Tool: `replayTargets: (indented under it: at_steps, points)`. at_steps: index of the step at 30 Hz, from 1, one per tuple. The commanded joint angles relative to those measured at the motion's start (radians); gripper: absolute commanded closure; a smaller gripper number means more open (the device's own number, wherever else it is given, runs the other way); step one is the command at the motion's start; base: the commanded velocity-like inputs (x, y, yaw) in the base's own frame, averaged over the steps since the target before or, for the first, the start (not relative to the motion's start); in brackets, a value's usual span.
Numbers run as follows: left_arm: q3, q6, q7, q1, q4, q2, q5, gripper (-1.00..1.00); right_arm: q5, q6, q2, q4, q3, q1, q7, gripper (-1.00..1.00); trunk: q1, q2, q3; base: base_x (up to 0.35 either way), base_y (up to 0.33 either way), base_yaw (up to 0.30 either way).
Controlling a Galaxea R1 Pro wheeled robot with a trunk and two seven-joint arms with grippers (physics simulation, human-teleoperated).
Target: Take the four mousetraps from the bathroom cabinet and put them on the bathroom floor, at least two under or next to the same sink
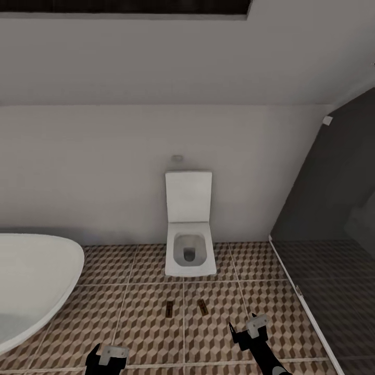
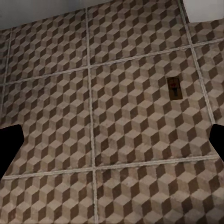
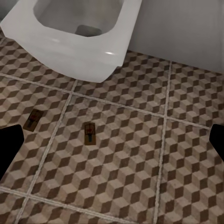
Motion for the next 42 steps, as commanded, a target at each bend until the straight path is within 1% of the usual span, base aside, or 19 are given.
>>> replayTargets:
  at_steps: [1, 42]
  points:
    - [-0.008, -0.004, 0.003, -0.001, 0.003, -0.001, 0.004, -1.0, -0.006, -0.003, 0.0, 0.0, 0.009, -0.001, -0.003, -1.0, 0.001, -0.002, 0.0, 0.0, 0.0, 0.0]
    - [-0.008, -0.004, 0.003, -0.001, 0.003, -0.004, 0.004, -1.0, -0.006, -0.003, 0.001, 0.0, 0.009, -0.001, -0.003, -1.0, 0.001, -0.002, 0.065, 0.0, 0.0, 0.0]
